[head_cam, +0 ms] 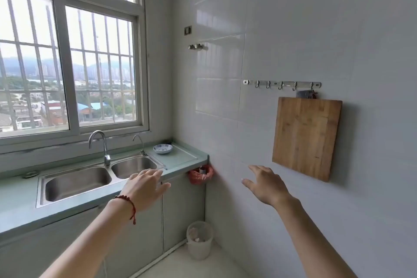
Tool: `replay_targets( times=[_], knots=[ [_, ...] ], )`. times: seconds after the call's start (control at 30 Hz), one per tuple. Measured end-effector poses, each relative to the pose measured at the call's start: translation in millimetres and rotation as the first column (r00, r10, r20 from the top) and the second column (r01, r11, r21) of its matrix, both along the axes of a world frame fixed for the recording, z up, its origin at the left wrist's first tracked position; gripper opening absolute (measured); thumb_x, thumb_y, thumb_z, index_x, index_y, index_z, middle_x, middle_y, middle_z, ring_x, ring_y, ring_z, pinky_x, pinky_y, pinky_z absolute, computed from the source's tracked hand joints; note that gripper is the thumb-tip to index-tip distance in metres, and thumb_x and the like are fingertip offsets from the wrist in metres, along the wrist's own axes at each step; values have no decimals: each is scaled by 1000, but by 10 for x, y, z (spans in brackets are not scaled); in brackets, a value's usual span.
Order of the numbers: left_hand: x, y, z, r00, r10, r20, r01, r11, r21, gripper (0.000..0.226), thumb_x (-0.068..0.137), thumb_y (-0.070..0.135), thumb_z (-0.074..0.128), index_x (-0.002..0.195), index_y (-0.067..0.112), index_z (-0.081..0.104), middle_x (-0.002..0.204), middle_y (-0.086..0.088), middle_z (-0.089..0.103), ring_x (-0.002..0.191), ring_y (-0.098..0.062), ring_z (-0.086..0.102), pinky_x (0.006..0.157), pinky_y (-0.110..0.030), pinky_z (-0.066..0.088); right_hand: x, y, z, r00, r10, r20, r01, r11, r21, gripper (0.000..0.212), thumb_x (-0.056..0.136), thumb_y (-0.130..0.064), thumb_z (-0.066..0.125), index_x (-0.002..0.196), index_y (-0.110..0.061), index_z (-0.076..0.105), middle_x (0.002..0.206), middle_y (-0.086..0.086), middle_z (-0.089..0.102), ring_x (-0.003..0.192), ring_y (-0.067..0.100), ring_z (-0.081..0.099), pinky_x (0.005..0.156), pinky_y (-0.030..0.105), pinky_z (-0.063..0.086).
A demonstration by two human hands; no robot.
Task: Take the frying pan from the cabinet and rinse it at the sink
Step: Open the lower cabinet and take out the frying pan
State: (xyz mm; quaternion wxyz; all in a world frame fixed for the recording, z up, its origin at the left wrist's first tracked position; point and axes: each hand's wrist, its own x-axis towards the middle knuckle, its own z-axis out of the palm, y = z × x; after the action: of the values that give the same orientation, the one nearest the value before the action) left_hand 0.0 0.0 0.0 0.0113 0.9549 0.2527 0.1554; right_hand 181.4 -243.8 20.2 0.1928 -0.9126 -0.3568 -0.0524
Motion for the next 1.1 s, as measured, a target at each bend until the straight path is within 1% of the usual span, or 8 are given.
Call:
replay_targets(
  times=[0.13,0.37,0.53,0.6,0.73,0.87,0.97,1.1],
  knots=[
    [-77,-50,-229,1000,9,-17,-8,999,47,59,90,52,34,138,18,35,147,1,39,136,-17,32,110,-33,22,-78,-39,-207,1000,-4,-12,4,1000,-11,58,93,-41,45,141,-12,32,150,7,35,139,23,29,110,36,28],
    [-340,-303,-860,999,-15,-38,15,1000,-5,59,91,51,35,138,15,36,148,-1,37,141,-17,25,113,-35,18,-344,-76,-887,999,46,1,-46,998,-34,57,92,-39,47,141,-11,33,150,7,35,138,22,31,110,34,27],
    [-604,-520,-1336,993,-1,-119,-3,999,-38,86,74,65,5,141,17,31,152,1,30,143,-17,20,115,-36,14,-546,-130,-1344,995,100,-22,-101,993,-63,57,93,-38,47,141,-13,32,152,5,32,140,19,27,111,35,24],
    [-732,-574,-1509,993,9,-119,-18,997,-72,89,70,62,5,137,13,39,148,-3,38,140,-21,29,114,-40,20,-614,-160,-1493,993,111,-34,-114,990,-81,57,93,-38,47,142,-14,32,153,4,31,141,19,25,111,34,22],
    [-1020,-665,-1820,985,74,-154,-85,994,-67,65,79,50,31,115,6,62,121,-10,65,114,-29,59,93,-50,45,-754,-219,-1758,989,136,-51,-140,984,-108,57,93,-38,46,143,-15,30,153,3,29,142,17,22,111,31,20],
    [-1297,-800,-2001,965,164,-206,-183,980,-75,58,78,47,36,108,8,66,113,-7,69,104,-26,66,82,-48,52,-852,-231,-1972,976,199,-86,-209,968,-138,57,94,-38,45,143,-15,29,154,2,29,143,17,21,111,30,18],
    [-1513,-891,-2108,943,241,-231,-267,959,-92,59,83,49,32,108,8,66,112,-7,70,104,-25,66,82,-47,52,-885,-143,-2076,953,280,-113,-295,944,-150,56,94,-37,45,143,-15,29,153,2,29,143,17,21,112,31,18],
    [-1855,-1068,-2184,887,393,-243,-430,895,-121,76,93,51,6,110,7,65,113,-7,69,106,-24,65,84,-44,53,-965,77,-2174,892,436,-121,-452,874,-177,56,93,-37,46,143,-14,30,153,2,30,143,17,21,113,32,18]
  ],
)
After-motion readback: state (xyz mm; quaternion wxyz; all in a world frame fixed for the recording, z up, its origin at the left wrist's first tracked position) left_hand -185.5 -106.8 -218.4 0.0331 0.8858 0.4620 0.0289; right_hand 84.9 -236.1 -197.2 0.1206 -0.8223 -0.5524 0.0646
